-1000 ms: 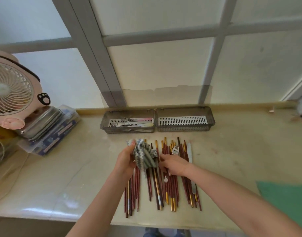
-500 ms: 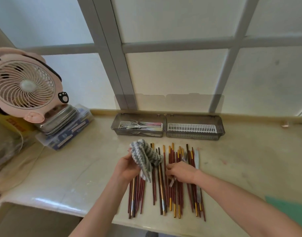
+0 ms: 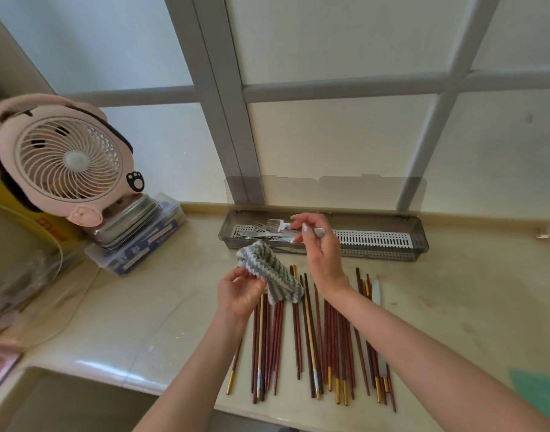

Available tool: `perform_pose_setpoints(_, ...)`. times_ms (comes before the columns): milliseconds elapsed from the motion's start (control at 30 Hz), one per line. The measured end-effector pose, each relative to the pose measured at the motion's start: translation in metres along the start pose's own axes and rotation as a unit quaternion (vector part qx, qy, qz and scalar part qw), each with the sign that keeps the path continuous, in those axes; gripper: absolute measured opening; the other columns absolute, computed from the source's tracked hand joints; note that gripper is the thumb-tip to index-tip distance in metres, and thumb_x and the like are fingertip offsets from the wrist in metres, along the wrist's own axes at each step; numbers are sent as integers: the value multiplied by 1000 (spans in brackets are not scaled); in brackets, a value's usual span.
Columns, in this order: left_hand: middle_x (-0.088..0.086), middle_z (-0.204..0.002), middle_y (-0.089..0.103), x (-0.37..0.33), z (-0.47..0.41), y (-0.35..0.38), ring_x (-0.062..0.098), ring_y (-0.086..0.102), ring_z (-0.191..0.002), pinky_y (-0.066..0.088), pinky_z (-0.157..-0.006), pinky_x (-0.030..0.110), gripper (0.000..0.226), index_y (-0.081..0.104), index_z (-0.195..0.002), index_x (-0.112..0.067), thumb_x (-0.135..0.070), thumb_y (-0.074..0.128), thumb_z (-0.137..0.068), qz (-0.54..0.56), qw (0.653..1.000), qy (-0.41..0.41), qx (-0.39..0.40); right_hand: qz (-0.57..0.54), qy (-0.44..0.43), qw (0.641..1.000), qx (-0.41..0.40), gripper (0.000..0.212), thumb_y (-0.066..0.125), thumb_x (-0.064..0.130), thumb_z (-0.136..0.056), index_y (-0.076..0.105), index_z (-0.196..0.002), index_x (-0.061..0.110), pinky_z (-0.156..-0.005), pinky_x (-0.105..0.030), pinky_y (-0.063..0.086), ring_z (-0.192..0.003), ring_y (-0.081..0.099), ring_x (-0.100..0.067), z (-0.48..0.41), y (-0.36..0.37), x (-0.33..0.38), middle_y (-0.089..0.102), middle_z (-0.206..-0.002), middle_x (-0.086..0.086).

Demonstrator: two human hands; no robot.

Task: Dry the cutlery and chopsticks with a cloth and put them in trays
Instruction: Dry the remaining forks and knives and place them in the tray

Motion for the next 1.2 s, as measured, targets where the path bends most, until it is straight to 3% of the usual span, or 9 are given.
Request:
perform_pose_setpoints(67,25,-94,61,-3,0,10,32,59,-89,51,-77,47,62,56,-92,9,22,75,-35,-22,1000,2,18,-42,44,998,-2,18,45,4,-96,61,-104,4,-74,-19,50,-74,62,-16,6,9,-5,65,-100,-10)
perform_pose_setpoints(167,25,-99,60,-2,1,22,32,57,-95,49,-83,48,18,54,-100,10,2,53,-84,-77,997,-5,17,-74,91,993,0,18,47,4,-96,64,-103,2,-75,-20,52,-79,66,-20,13,19,-15,66,-104,-13)
perform_pose_setpoints(233,25,-98,61,-5,-2,25,30,58,-95,52,-80,47,20,55,-101,8,-6,43,-93,-82,996,-9,21,-76,104,992,2,18,49,5,-96,65,-104,2,-76,-23,54,-81,68,-22,15,22,-19,67,-104,-14)
perform_pose_setpoints(333,20,-110,59,-8,-3,32,28,56,-107,53,-82,49,30,54,-110,3,-11,53,-84,-86,995,-10,48,-81,124,989,16,19,51,7,-95,66,-106,2,-76,-22,54,-82,69,-19,19,31,-20,67,-104,-9)
perform_pose_setpoints(500,16,-117,61,-17,-11,27,27,57,-111,45,-93,38,37,53,-121,-3,-28,46,-96,-212,977,15,31,-118,188,975,25,20,54,7,-94,70,-106,5,-77,-26,56,-83,71,-17,32,46,-29,67,-108,-7)
perform_pose_setpoints(600,8,-91,68,-32,-13,28,16,67,-78,54,-69,27,22,60,-104,-6,-21,46,-96,-297,953,56,18,-119,229,966,32,24,55,1,-92,67,-113,4,-79,-30,58,-83,72,-23,37,49,-41,70,-100,-14)
perform_pose_setpoints(700,7,-78,67,-55,-15,32,11,66,-59,54,-54,21,15,58,-101,-1,-10,49,-94,-365,924,112,-7,-61,274,958,53,25,55,0,-92,62,-115,5,-61,-29,59,-65,70,-24,45,46,-54,70,-83,-17)
perform_pose_setpoints(833,8,-82,66,-81,-20,31,13,66,-63,52,-52,21,23,61,-100,2,-15,65,-84,-442,879,162,-77,39,266,957,108,16,59,10,-92,66,-96,-4,-44,-22,49,-42,58,-13,49,53,-54,63,-57,-10)
perform_pose_setpoints(1200,10,-87,64,-119,-18,30,18,63,-75,53,-67,26,18,59,-84,0,-11,72,-78,-442,845,232,-189,67,245,960,115,15,57,6,-91,64,-79,-1,-42,-17,38,-40,46,-11,42,58,-50,55,-52,-5)
Point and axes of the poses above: each hand's wrist, its own z-axis away from the middle knuckle, its own y-axis out of the palm, x = y × z, the point moved 10 cm from there along -z, towards the middle knuckle
